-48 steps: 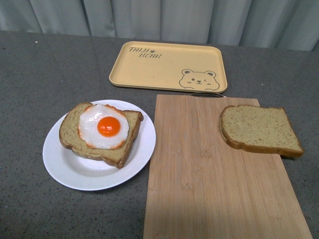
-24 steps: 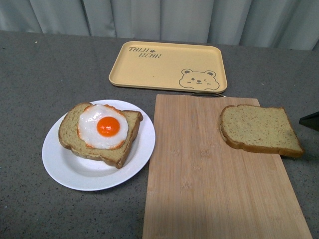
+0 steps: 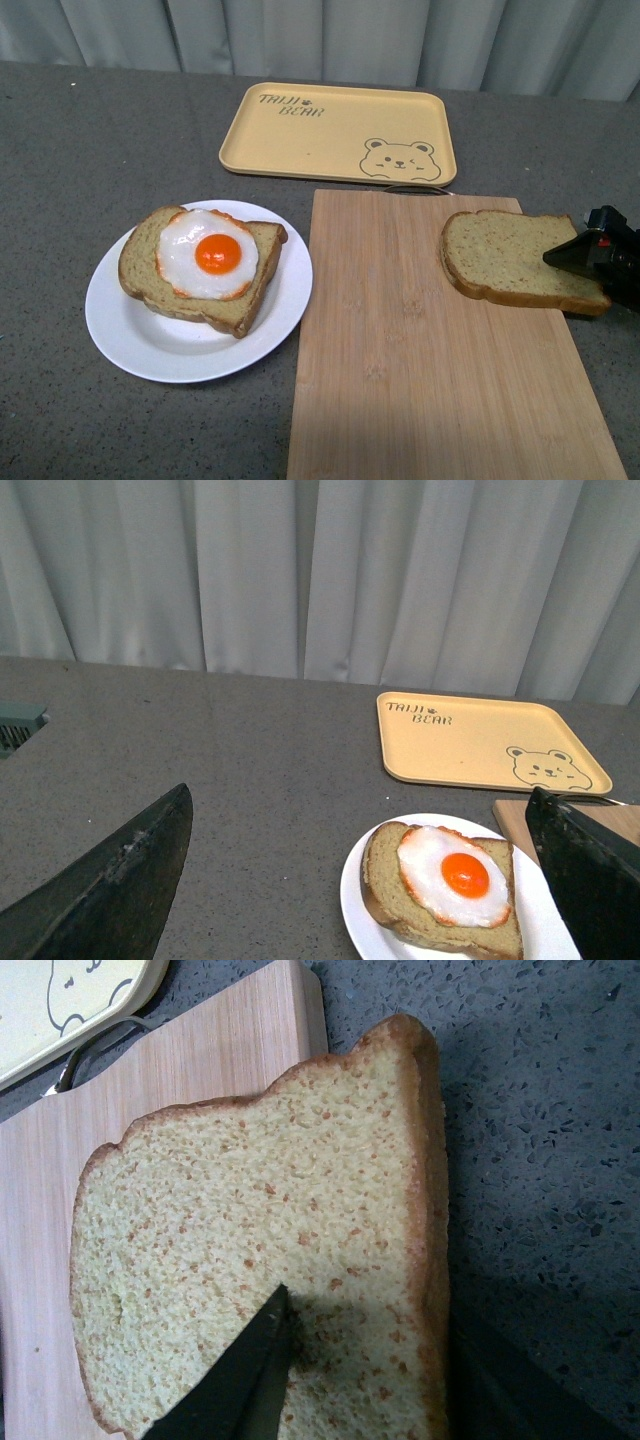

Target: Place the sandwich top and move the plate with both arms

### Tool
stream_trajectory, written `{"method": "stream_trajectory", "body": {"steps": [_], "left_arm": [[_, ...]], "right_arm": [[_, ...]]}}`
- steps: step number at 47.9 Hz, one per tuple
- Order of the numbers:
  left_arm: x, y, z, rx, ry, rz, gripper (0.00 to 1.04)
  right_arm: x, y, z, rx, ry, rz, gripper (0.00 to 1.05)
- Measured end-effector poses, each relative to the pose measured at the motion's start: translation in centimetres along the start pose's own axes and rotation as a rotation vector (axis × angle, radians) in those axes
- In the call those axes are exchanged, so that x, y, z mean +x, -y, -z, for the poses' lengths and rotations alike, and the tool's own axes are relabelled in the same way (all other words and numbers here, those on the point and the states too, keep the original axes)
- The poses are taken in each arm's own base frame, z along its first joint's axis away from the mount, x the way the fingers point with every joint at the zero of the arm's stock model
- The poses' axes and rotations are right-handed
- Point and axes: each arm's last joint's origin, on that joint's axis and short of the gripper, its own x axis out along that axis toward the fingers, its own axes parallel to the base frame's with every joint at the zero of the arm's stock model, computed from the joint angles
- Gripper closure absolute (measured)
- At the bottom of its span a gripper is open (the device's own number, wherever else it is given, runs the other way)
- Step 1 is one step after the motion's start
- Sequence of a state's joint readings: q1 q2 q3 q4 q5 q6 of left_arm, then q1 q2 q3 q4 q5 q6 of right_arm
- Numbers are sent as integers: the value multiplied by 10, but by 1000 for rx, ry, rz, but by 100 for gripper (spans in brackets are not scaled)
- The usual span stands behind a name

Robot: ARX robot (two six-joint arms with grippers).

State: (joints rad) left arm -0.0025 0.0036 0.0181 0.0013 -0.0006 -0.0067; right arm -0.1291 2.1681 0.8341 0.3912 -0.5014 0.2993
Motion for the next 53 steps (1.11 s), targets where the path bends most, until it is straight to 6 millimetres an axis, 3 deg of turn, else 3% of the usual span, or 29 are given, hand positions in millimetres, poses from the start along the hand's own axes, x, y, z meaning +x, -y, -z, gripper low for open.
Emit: {"method": "stream_trajectory", "body": {"steps": [10, 13, 17, 22, 29, 36, 43, 53], "left_arm": [[0, 0, 0, 0, 0, 0, 7], [0, 0, 0, 0, 0, 0, 7], [0, 0, 0, 0, 0, 0, 7], [0, 0, 0, 0, 0, 0, 7], [0, 0, 0, 0, 0, 0, 7], [0, 0, 0, 0, 0, 0, 7], [0, 0, 0, 0, 0, 0, 7], [0, 0, 0, 0, 0, 0, 7]], "right_arm": [[-14, -8, -6, -17, -17, -18, 100], [-25, -18, -8, -38, -16, -81, 102], [-41, -48, -15, -105, 19, -236, 102], [-42, -80, -18, -161, 53, -348, 102], [-19, -132, -4, -150, 44, -460, 102], [11, -167, 21, -95, -10, -505, 102], [42, -197, 47, -40, -66, -518, 102], [72, -221, 72, -13, -143, -500, 102]]}}
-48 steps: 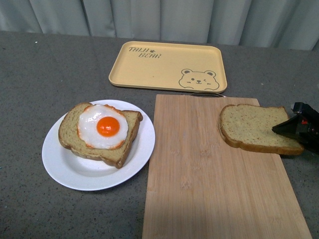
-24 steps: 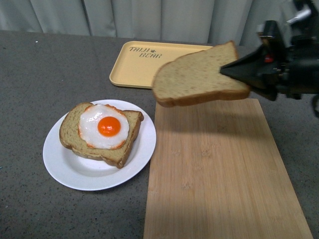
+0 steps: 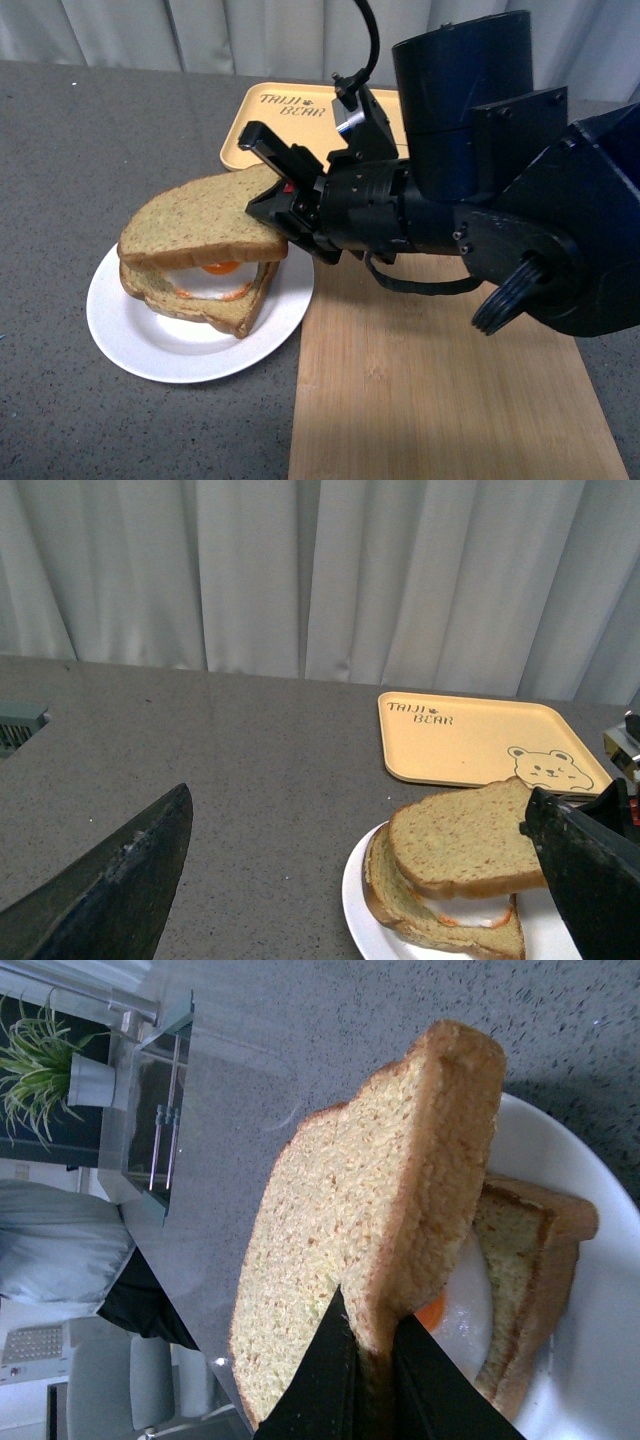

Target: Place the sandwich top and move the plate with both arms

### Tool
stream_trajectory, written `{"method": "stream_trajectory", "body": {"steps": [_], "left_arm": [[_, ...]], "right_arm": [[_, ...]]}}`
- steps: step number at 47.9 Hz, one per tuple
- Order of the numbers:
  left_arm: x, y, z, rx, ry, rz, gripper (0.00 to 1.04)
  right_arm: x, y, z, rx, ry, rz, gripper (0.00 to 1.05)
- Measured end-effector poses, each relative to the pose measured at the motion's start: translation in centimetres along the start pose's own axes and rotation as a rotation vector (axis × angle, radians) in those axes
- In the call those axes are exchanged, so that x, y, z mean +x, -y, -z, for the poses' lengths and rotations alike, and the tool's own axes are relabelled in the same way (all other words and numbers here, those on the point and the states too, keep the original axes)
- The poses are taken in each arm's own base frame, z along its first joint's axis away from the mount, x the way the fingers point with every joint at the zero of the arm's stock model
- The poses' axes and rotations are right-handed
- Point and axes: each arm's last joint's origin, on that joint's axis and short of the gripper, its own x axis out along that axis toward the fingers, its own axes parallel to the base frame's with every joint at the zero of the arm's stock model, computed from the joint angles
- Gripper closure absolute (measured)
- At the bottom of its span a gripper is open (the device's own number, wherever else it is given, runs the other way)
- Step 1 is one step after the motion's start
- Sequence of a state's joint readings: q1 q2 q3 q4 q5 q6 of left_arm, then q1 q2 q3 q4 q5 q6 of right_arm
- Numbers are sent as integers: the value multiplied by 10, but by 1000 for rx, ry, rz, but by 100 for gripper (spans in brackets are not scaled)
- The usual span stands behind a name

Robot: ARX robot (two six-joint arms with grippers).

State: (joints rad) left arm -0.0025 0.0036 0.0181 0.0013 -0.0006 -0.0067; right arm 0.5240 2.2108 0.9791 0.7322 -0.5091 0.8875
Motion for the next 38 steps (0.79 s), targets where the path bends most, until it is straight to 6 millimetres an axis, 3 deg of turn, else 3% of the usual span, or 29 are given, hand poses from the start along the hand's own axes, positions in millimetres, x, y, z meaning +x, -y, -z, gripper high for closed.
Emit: {"method": "stream_trajectory", "body": {"steps": [14, 21, 30, 34, 36, 38], "left_arm": [[0, 0, 0, 0, 0, 0, 7], [0, 0, 0, 0, 0, 0, 7], [0, 0, 0, 0, 0, 0, 7], [0, 0, 0, 0, 0, 0, 7], [0, 0, 0, 0, 0, 0, 7], [0, 0, 0, 0, 0, 0, 7]], "right_arm": [[20, 1, 12, -2, -43, 53, 99], [14, 5, 14, -21, -26, 90, 72], [-20, 2, 4, -126, 65, 172, 41], [-26, -1, -3, -145, 94, 173, 28], [-26, -1, -4, -167, 122, 189, 24], [-26, 2, -1, -237, 223, 230, 28]]}}
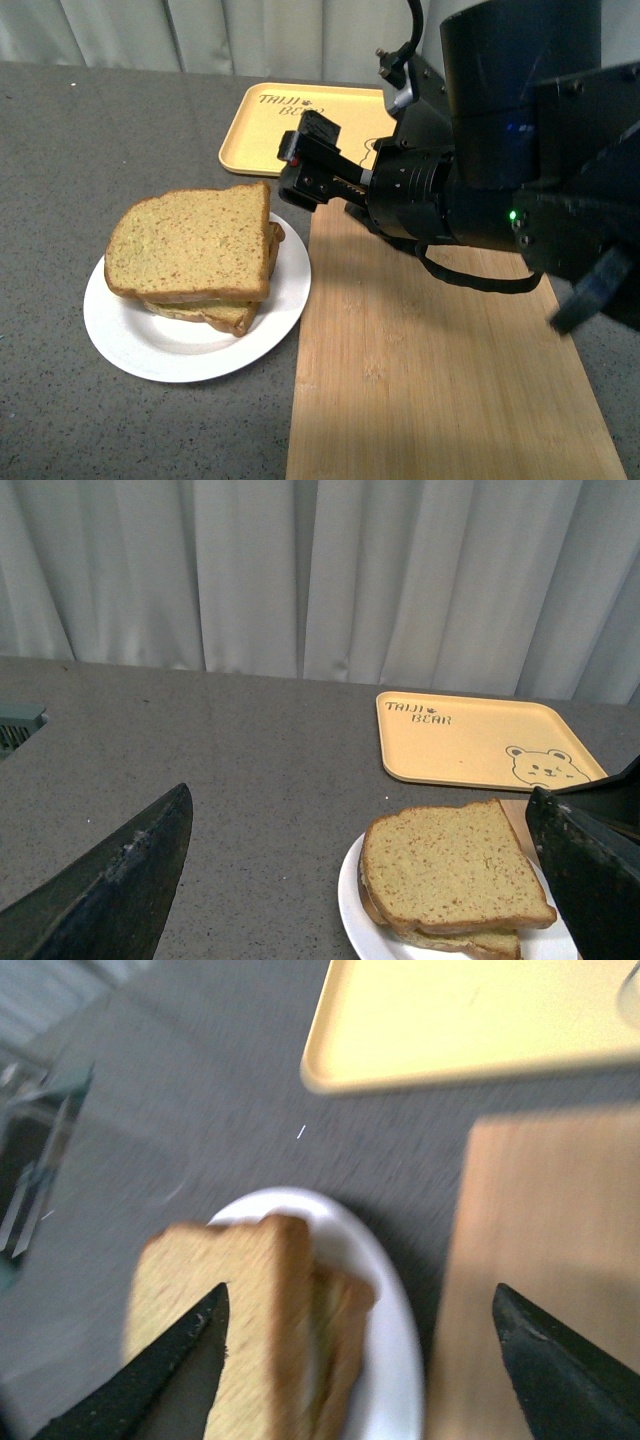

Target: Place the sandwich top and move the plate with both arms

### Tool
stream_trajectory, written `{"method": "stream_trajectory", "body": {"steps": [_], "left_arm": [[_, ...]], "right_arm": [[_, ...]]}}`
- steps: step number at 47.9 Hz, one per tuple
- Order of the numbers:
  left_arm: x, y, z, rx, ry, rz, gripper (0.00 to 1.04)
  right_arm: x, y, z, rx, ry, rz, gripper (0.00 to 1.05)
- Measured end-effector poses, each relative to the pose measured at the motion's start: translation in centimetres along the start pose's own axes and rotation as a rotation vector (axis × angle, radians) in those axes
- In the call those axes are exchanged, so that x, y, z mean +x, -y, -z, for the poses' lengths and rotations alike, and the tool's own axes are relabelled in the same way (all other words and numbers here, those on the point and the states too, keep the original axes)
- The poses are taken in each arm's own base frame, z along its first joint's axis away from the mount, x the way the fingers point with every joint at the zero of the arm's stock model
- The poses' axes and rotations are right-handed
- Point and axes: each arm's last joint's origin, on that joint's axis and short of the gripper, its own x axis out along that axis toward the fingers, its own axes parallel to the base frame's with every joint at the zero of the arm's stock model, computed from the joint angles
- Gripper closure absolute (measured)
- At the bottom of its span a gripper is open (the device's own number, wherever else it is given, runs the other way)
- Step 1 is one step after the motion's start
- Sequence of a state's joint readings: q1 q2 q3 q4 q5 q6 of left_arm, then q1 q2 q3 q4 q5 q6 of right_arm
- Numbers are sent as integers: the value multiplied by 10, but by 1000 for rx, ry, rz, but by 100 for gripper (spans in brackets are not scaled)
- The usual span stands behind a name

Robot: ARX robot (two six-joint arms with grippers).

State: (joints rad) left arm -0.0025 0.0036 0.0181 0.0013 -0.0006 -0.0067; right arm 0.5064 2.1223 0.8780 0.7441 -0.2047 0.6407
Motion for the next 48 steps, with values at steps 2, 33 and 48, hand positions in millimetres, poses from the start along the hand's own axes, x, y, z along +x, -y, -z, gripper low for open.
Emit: {"method": "stream_trajectory", "body": {"steps": [2, 33, 48], "left_arm": [[0, 0, 0, 0, 0, 1, 7], [0, 0, 0, 0, 0, 0, 7], [0, 0, 0, 2, 1, 3, 7]], "right_arm": [[-2, 3, 3, -62, 87, 47, 34], [-106, 38, -1, -392, 613, 455, 104], [-231, 43, 15, -501, 686, 505, 104]]}}
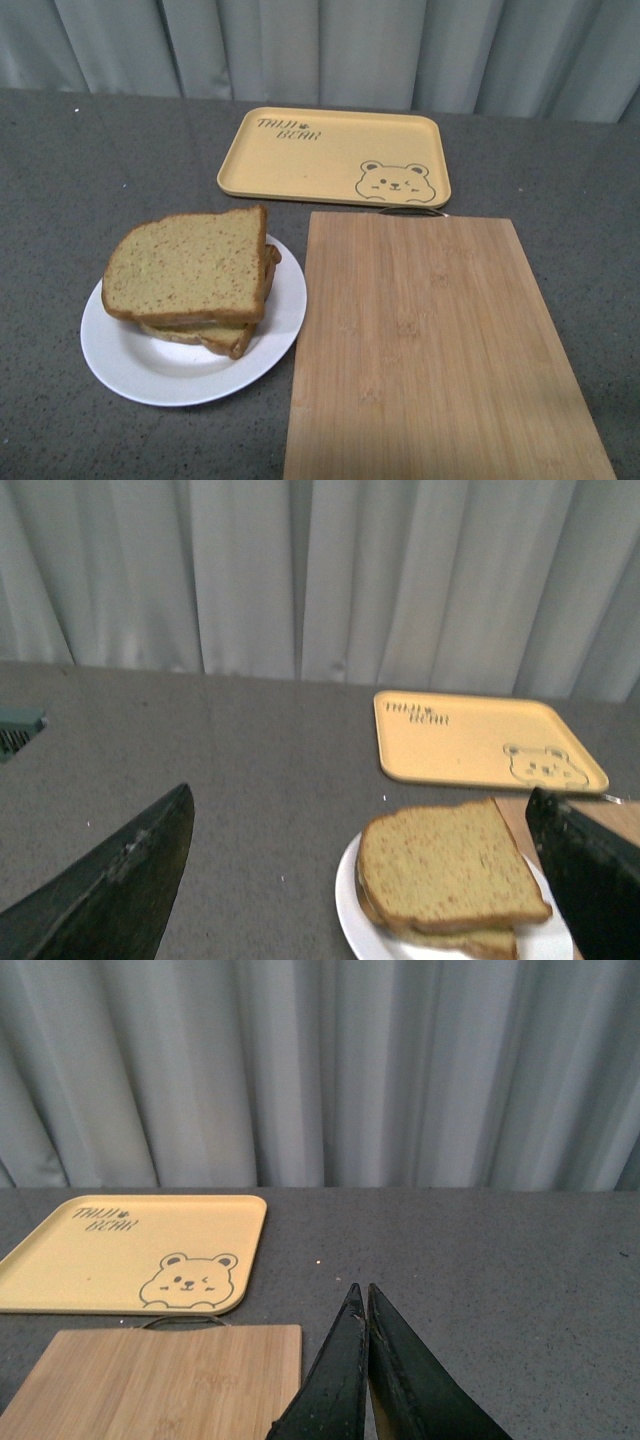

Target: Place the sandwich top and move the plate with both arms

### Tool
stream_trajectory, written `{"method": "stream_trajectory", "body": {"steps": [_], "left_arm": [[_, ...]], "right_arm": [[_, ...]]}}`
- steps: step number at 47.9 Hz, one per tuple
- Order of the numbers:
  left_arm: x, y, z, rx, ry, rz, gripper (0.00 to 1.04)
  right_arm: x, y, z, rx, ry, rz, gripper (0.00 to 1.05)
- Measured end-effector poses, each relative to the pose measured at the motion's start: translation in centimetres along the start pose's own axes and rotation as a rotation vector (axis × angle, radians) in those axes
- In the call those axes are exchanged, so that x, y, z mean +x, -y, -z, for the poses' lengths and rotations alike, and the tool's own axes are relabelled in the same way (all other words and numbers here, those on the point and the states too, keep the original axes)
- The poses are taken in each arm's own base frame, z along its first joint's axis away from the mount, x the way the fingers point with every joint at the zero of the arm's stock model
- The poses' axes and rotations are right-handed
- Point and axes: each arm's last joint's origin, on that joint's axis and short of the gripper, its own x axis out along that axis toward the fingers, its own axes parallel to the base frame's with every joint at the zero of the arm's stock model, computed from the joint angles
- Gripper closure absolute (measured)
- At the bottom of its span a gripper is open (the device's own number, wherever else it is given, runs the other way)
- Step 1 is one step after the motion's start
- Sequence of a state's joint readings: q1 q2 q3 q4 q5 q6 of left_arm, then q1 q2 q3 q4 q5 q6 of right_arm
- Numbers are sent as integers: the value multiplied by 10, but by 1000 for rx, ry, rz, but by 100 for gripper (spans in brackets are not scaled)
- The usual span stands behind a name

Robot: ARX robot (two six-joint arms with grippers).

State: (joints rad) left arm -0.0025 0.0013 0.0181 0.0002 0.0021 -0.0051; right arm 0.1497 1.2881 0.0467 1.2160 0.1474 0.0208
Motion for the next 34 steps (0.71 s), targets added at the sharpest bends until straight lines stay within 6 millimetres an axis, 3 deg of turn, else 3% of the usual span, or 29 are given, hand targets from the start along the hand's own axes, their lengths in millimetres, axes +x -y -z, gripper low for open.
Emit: {"method": "stream_trajectory", "body": {"steps": [21, 34], "left_arm": [[0, 0, 0, 0, 0, -3, 7], [0, 0, 0, 0, 0, -2, 7]], "right_arm": [[-32, 21, -17, -14, -2, 2, 104], [-45, 22, -22, -13, 20, 0, 104]]}}
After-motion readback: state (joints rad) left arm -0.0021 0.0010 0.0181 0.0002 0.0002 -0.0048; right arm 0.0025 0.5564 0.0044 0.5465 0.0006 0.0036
